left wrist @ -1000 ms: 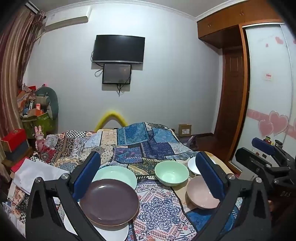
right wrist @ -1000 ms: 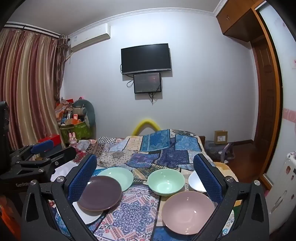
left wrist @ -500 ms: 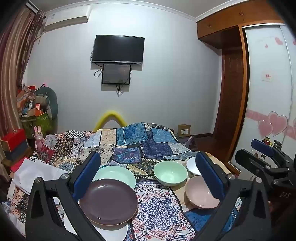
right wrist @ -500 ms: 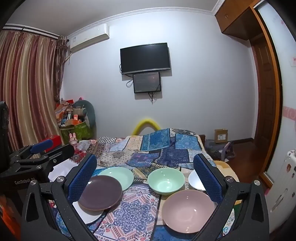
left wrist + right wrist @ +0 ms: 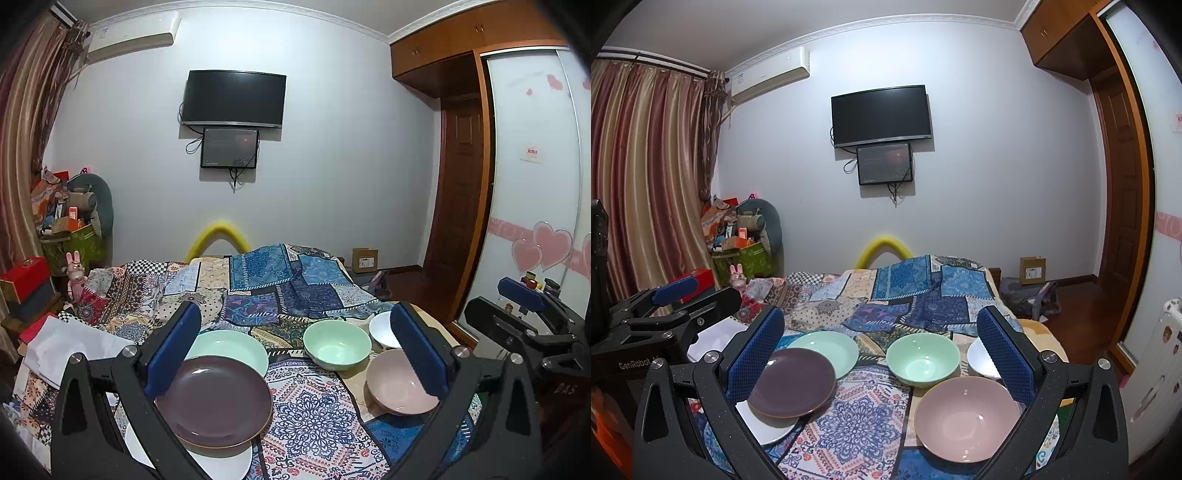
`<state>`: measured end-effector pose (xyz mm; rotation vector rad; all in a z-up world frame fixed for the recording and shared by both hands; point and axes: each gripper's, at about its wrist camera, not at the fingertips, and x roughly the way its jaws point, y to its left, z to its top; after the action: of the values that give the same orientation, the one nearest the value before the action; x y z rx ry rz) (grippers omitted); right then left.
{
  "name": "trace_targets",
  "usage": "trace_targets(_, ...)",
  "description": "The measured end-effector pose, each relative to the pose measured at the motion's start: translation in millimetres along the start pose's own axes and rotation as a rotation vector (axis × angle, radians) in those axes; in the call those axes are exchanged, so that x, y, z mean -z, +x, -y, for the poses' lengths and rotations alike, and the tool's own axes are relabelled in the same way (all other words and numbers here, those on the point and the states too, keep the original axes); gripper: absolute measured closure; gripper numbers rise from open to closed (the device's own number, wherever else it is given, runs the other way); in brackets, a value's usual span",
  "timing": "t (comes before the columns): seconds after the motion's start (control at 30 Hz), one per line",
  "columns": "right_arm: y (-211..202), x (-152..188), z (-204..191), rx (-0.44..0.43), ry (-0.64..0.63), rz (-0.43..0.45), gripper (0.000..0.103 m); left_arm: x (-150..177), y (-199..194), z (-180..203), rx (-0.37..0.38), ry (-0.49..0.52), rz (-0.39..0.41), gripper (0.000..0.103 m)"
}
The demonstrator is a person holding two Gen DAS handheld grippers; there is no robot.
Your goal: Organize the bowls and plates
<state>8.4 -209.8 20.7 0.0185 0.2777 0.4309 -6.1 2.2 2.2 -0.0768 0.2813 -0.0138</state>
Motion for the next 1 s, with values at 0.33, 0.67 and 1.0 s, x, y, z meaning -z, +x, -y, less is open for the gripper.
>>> trace_targets(0.33,-0.3,-0.2,0.3,0.002,0.003,0.002,0.000,-0.2,-0.6,0.5,0.000,0.002,0.000,0.000)
trace_targets(0.67,0.2,-1.0,1.0,0.001,0.005,0.000,0.000,-0.3,-1.1,0.9,-0.001,0.003,-0.002,0.000)
trace_targets(1.0,-1.2,-1.0,1.4,0.003,0.004,0.002,0.000,-1.0,1.2,1.1,-0.004,-0.005,-0.009,0.000)
